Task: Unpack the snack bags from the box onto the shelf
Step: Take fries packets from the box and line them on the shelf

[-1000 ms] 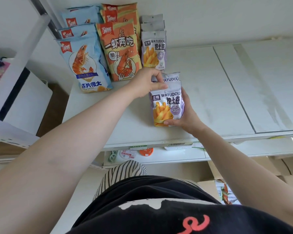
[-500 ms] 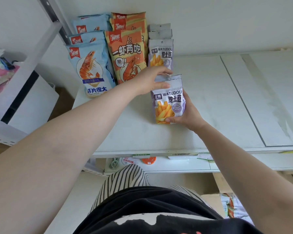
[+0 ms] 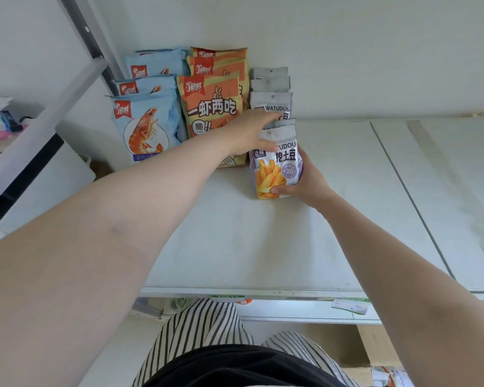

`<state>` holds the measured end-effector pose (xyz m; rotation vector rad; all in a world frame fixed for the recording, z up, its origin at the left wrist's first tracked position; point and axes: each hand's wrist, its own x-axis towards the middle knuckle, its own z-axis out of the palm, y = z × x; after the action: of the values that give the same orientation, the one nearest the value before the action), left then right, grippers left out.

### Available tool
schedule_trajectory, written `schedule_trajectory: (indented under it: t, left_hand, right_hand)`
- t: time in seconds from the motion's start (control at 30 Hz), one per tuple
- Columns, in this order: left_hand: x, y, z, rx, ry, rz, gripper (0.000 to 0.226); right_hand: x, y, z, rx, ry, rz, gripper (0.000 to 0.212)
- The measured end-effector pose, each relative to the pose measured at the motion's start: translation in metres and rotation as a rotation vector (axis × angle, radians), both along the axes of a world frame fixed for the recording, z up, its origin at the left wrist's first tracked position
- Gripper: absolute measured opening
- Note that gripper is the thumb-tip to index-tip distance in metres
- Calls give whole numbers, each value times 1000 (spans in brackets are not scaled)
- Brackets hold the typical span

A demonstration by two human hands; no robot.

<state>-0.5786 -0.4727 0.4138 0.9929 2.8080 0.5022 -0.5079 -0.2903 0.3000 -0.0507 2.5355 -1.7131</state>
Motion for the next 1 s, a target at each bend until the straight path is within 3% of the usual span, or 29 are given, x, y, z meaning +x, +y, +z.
schedule_trajectory:
  t: [0.17,0.33,0.6,1.0]
  left_hand:
    - [-9,1,-1,-101,21,-15,92]
    - [-14,5,-2,-160,90,-29,95]
    - [-20,4,-6,-203,109,-76,86]
    - [-31,5,-9,-258,167,-130,92]
  right_hand:
    - [-10,-2,-6,10,24,-22,130]
    - [4,-18,-13,-75,110,-181,117]
    - [0,-26,-21,-24,113,-67,137]
    - [1,-32,-29,4,215,-210,109]
